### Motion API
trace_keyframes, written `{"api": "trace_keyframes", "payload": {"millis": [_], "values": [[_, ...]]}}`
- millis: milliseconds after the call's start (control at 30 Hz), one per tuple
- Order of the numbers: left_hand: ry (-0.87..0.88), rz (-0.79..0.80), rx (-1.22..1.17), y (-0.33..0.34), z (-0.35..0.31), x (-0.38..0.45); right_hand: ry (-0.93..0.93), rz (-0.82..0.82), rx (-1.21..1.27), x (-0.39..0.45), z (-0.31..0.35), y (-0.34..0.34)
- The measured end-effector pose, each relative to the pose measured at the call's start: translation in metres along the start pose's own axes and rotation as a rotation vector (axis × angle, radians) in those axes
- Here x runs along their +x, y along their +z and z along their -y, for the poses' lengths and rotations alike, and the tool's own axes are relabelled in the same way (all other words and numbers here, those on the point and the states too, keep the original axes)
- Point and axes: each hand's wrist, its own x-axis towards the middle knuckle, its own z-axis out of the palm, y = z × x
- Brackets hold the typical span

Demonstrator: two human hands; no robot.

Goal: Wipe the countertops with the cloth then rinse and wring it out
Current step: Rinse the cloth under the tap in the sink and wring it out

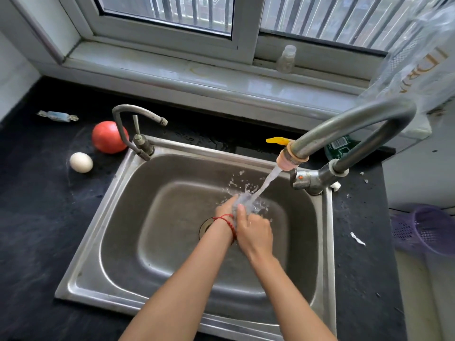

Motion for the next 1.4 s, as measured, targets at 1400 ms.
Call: {"api": "trace_keyframes", "payload": {"millis": [1400], "values": [[0.078, 0.274, -0.281, 0.004, -0.005, -0.047, 0.335, 0.32, 0.957, 0.028, -0.043, -0.018]]}}
